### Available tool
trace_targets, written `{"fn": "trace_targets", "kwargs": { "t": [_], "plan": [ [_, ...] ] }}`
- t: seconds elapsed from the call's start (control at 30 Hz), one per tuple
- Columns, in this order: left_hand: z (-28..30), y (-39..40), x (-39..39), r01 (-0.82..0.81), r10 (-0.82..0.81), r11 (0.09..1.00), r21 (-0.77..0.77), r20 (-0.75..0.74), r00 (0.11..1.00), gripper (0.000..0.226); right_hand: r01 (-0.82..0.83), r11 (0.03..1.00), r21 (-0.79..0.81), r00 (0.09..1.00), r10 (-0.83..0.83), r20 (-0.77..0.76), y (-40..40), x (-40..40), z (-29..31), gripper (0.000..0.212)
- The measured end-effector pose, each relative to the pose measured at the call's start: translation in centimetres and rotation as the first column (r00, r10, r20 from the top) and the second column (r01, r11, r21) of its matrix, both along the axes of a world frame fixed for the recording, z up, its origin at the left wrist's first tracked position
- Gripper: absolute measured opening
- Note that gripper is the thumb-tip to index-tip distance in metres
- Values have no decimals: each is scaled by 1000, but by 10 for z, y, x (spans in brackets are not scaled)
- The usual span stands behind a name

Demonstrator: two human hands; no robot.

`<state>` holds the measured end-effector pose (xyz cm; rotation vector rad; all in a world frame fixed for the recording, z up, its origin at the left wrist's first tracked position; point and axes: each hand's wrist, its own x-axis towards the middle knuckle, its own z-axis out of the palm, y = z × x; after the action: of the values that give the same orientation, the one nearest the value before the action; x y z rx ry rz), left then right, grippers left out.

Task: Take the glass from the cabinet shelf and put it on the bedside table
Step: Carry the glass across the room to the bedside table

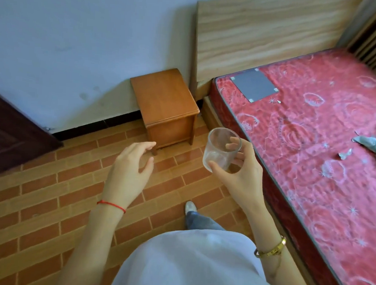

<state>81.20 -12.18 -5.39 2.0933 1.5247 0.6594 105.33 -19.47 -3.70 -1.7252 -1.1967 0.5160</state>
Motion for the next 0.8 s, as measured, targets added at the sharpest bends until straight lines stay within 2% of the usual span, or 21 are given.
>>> {"fn": "trace_targets", "kwargs": {
  "t": [0.17,0.37,0.57,0.8],
  "plan": [
    [13,83,31,-77,76,995,64,13,997,36,-92,995,33,996,92,-4,104,36,7,69],
    [16,152,48,-203,202,977,67,24,979,36,-190,981,30,982,190,22,205,55,4,69],
    [5,205,49,-283,283,959,8,-23,959,35,-268,963,-19,963,267,-27,279,55,-11,69],
    [-15,294,48,-296,294,954,-42,-45,955,35,-279,958,-68,960,276,-49,372,58,-33,69]
  ]
}}
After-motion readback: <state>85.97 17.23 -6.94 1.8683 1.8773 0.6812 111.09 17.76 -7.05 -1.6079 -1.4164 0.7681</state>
